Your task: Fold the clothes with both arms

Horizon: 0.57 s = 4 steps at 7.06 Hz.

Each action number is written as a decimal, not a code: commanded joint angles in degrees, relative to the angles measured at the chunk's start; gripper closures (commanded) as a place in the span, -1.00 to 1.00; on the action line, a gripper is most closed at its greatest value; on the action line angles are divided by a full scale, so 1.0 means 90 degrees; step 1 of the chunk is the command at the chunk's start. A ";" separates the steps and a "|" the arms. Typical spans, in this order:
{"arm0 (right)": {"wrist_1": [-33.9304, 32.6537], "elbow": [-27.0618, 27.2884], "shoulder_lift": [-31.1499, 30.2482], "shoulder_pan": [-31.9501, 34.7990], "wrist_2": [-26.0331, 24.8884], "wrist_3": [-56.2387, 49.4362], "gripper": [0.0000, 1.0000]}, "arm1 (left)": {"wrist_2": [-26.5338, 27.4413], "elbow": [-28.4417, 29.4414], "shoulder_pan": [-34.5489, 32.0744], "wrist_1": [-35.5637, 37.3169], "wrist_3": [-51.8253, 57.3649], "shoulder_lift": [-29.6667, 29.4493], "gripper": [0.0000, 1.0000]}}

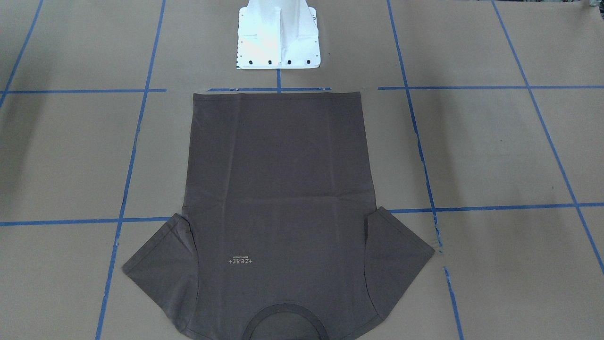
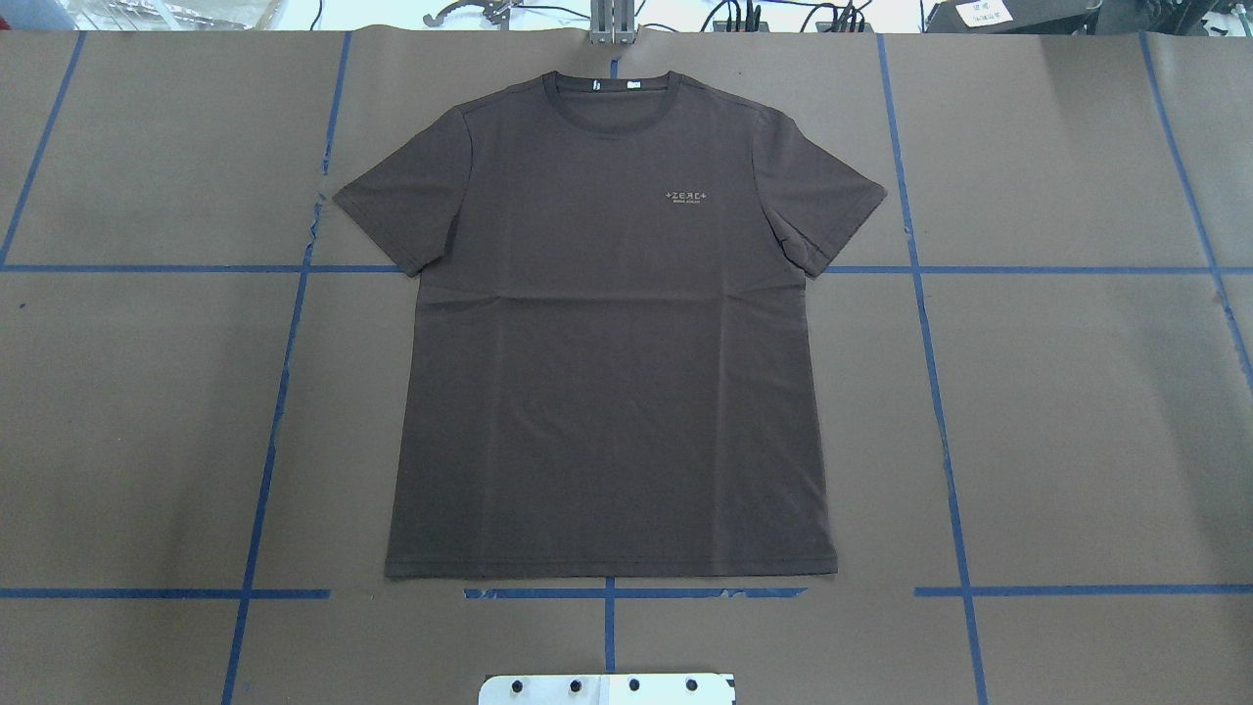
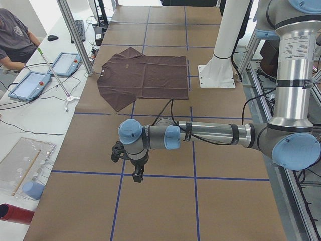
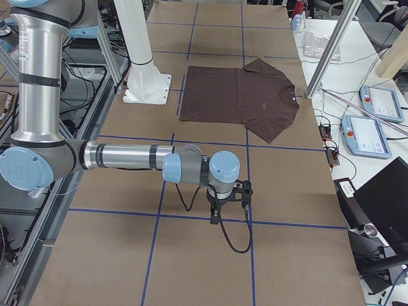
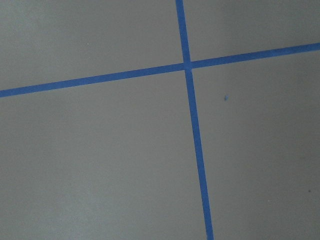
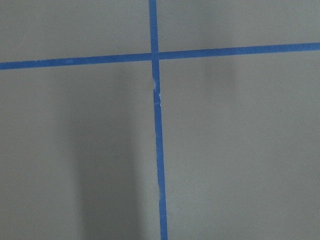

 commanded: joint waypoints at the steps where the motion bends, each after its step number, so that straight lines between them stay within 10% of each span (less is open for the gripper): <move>1: 0.0019 0.0056 0.0074 0.0001 0.0024 0.0021 -1.00 | 0.0000 -0.0017 0.0000 0.0000 0.0010 0.0000 -1.00; 4: 0.0106 -0.0195 0.0735 -0.0048 0.0161 0.0012 -1.00 | 0.0000 -0.0317 0.0019 -0.0271 0.0039 -0.0223 -1.00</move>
